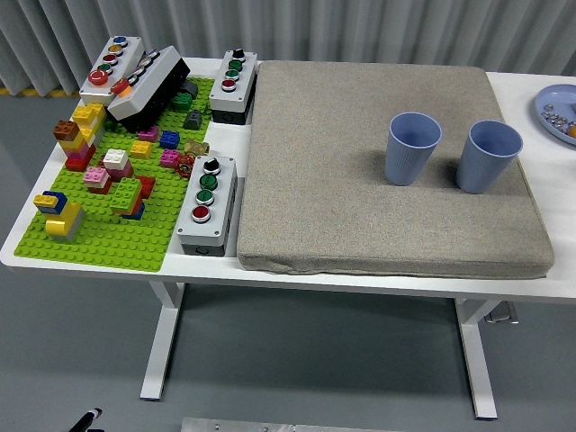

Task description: Pick cup pour cup place

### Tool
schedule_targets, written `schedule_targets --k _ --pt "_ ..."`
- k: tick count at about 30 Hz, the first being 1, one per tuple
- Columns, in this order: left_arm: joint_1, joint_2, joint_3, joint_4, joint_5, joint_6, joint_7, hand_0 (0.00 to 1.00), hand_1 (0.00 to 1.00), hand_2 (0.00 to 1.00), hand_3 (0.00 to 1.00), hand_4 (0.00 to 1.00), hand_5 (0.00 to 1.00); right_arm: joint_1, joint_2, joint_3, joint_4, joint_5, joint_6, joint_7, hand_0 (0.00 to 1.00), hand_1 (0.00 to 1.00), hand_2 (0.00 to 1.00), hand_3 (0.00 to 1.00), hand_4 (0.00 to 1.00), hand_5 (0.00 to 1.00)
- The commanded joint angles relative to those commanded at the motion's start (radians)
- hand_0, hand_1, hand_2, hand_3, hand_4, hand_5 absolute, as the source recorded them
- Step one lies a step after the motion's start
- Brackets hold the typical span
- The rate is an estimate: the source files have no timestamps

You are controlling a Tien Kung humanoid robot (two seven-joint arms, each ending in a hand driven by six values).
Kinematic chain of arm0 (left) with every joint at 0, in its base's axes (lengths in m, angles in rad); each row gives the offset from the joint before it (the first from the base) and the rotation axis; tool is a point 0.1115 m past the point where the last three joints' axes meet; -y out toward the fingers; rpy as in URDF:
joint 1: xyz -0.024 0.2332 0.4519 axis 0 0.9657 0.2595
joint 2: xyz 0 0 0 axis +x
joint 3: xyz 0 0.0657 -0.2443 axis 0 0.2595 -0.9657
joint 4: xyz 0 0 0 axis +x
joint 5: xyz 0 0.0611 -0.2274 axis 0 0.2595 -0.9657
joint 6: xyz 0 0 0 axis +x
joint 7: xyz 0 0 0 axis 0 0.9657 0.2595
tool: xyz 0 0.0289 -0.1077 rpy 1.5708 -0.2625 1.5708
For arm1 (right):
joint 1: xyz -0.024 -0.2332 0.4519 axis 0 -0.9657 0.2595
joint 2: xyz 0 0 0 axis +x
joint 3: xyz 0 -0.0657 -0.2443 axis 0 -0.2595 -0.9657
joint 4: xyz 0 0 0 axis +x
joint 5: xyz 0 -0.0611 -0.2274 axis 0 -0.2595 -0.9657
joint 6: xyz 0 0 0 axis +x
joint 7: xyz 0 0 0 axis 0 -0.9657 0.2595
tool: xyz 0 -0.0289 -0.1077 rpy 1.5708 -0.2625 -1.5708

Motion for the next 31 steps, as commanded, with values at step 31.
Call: schedule_targets --k 31 --pt "0.003 0.001 0.004 0.0 -0.006 0.0 -0.001 0.873 0.839 0.897 0.794 0.645 0.997 -0.001 -0.001 0.005 0.004 -0.004 -0.001 0.0 0.814 0.749 0.73 0.75 0.802 0.998"
